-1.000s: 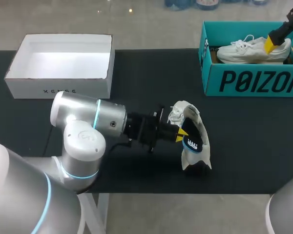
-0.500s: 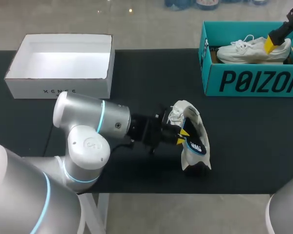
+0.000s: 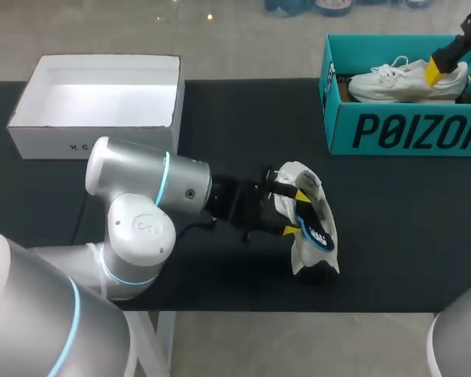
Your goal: Take the shoe out of the shoebox, open the shoe tongue, remove and reinsert the insole, then place the shoe into the shoebox
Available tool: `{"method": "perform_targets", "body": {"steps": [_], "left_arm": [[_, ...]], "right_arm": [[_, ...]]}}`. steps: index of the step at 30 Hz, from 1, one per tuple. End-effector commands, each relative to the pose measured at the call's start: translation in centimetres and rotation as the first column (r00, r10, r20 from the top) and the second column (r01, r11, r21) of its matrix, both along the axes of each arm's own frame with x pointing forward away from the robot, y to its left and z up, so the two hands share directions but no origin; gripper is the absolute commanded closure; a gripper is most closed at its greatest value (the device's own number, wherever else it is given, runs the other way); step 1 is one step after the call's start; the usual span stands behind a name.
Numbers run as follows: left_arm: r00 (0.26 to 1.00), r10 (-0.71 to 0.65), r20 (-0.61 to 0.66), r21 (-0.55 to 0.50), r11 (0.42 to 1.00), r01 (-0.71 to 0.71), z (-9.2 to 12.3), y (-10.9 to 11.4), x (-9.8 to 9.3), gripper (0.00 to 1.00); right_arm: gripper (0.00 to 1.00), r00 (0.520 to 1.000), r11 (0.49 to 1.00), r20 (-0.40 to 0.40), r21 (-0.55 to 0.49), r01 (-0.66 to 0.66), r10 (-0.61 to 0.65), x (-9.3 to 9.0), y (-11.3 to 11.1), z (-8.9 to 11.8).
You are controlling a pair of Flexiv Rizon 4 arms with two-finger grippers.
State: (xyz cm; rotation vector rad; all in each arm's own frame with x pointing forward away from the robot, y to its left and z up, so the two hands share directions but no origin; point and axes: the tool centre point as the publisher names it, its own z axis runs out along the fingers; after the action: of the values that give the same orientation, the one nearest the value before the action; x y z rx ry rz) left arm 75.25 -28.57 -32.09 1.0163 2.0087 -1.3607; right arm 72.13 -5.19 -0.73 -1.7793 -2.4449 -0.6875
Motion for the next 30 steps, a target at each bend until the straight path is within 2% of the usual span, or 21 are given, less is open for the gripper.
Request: {"method": "perform_targets", "body": {"steps": [1, 4, 6, 7, 9, 13, 22, 30], "left_arm": [[1.0, -0.025, -0.01, -0.003, 1.0, 0.025, -0.1, -1.0, 0.2, 0.57], [0.999, -0.05, -0.021, -0.011, 0.999, 0.05, -0.2, -1.5, -0.2, 0.7], [0.998, -0.059, -0.027, -0.013, 0.998, 0.059, -0.3, -1.7, -0.4, 0.81], [0.997, -0.067, -0.031, -0.014, 0.998, 0.067, -0.3, -1.7, -0.5, 0.91], [0.996, -0.076, -0.041, -0.016, 0.997, 0.075, -0.5, -1.8, -0.7, 1.0], [0.996, -0.074, -0.044, -0.02, 0.997, 0.073, -0.7, -1.8, -0.8, 1.0], [0.999, -0.049, -0.011, -0.007, 0.999, 0.049, -1.6, -1.5, 1.0, 1.0], [0.997, -0.076, -0.007, 0.008, 0.997, 0.076, -2.7, -1.9, 1.8, 1.0]], "right_arm": [[0.0, 1.0, 1.0, -0.006, -0.002, -0.001, 0.001, 0.2, 0.1, 0.1], [0.0, 1.0, 1.0, -0.006, -0.002, -0.001, 0.001, 0.2, 0.1, 0.1], [0.0, 1.0, 1.0, -0.006, -0.002, -0.001, 0.001, 0.2, 0.1, 0.1], [0.0, 1.0, 1.0, -0.006, -0.002, -0.001, 0.001, 0.2, 0.1, 0.1], [0.0, 1.0, 1.0, -0.006, -0.002, -0.001, 0.001, 0.2, 0.1, 0.1], [0.0, 1.0, 1.0, -0.006, -0.002, -0.001, 0.001, 0.2, 0.1, 0.1], [0.0, 1.0, 1.0, -0.006, -0.002, -0.001, 0.001, 0.2, 0.1, 0.1], [0.0, 1.0, 1.0, -0.006, -0.002, -0.001, 0.001, 0.2, 0.1, 0.1]]}}
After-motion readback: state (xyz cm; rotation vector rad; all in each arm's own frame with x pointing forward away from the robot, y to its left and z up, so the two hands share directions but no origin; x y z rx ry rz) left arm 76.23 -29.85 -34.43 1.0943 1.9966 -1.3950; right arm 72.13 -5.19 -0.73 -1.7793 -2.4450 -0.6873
